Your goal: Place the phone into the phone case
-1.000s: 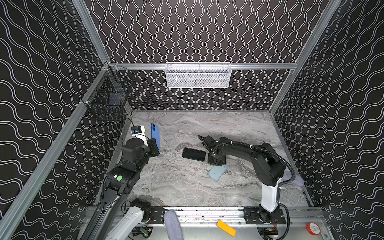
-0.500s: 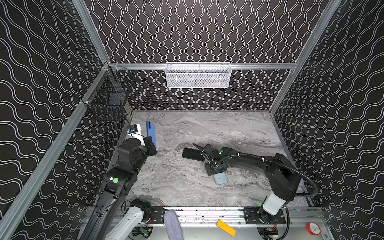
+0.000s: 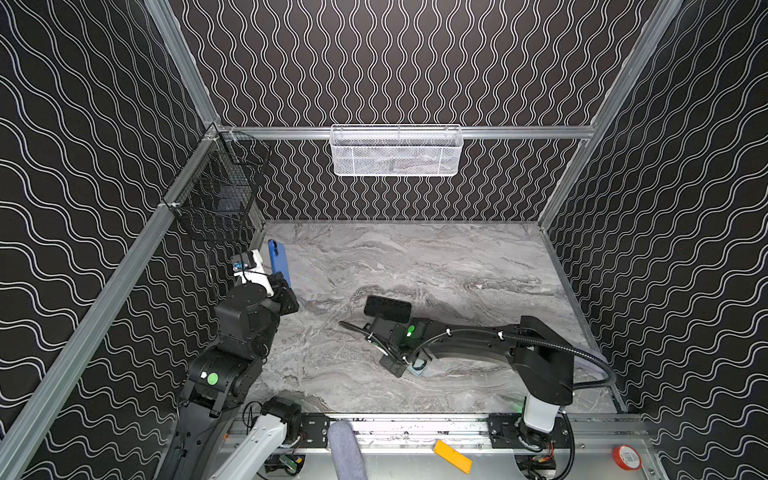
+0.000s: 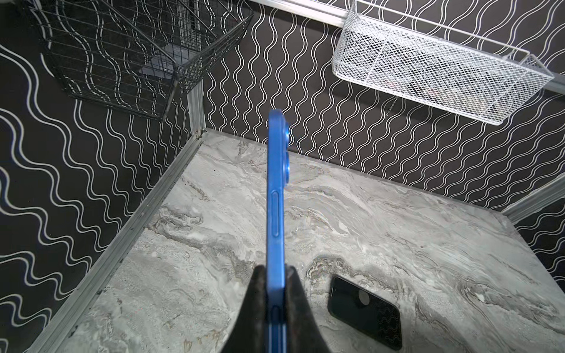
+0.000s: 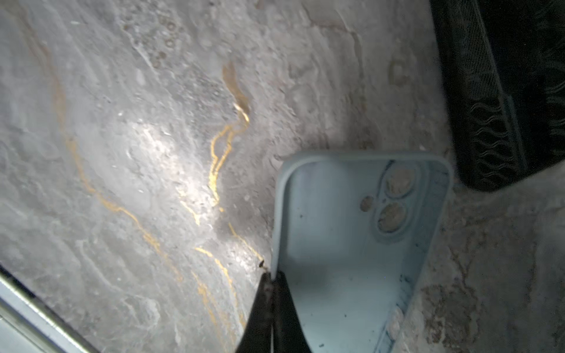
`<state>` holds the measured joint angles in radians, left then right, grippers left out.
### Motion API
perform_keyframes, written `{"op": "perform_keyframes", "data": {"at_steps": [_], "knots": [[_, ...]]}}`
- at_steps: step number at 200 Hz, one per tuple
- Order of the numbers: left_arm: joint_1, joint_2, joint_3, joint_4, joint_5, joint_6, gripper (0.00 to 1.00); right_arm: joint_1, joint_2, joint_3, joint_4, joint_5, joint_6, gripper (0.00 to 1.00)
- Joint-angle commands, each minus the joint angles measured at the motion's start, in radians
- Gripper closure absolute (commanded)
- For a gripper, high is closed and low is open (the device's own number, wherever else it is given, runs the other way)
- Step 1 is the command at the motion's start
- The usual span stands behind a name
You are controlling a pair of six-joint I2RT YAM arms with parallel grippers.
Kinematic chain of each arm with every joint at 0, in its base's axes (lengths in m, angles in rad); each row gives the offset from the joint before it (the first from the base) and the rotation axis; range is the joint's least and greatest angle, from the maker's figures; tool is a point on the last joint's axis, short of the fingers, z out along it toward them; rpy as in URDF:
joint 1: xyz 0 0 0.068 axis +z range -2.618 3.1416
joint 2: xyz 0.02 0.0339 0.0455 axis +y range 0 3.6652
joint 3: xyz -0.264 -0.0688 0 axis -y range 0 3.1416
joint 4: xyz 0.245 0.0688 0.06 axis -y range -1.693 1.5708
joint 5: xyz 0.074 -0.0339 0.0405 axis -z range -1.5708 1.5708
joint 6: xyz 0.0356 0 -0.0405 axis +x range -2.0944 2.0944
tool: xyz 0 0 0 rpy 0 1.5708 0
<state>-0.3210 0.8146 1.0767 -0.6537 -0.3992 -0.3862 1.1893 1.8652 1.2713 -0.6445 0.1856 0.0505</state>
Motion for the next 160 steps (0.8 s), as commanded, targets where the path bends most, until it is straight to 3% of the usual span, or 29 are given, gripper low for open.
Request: {"op": "perform_keyframes", "data": {"at_steps": [1, 96, 105, 116, 123, 137, 160], "knots": [[0.002, 0.004, 0.014, 0.038, 0.003, 0.011, 1.00, 0.018, 0.060, 0.034, 0.000, 0.065, -0.110, 1.00], [0.000, 0.047, 0.024, 0.052, 0.109, -0.038, 1.00, 0.063, 0.123, 0.101, 0.069, 0.114, -0.215, 1.00], [0.000, 0.052, 0.029, 0.052, 0.119, -0.042, 1.00, 0.068, 0.104, 0.089, 0.078, 0.122, -0.215, 0.89], [0.000, 0.059, 0.036, 0.052, 0.133, -0.046, 1.00, 0.074, 0.065, 0.068, 0.087, 0.142, -0.205, 0.84], [0.000, 0.061, 0.036, 0.058, 0.146, -0.047, 1.00, 0.074, 0.040, 0.046, 0.099, 0.156, -0.196, 0.76], [0.001, 0.060, 0.034, 0.076, 0.180, -0.048, 1.00, 0.074, -0.080, -0.013, 0.139, 0.184, -0.174, 0.64], [0.000, 0.061, 0.025, 0.101, 0.246, -0.040, 1.00, 0.069, -0.254, -0.117, 0.214, 0.225, -0.139, 0.54]]}}
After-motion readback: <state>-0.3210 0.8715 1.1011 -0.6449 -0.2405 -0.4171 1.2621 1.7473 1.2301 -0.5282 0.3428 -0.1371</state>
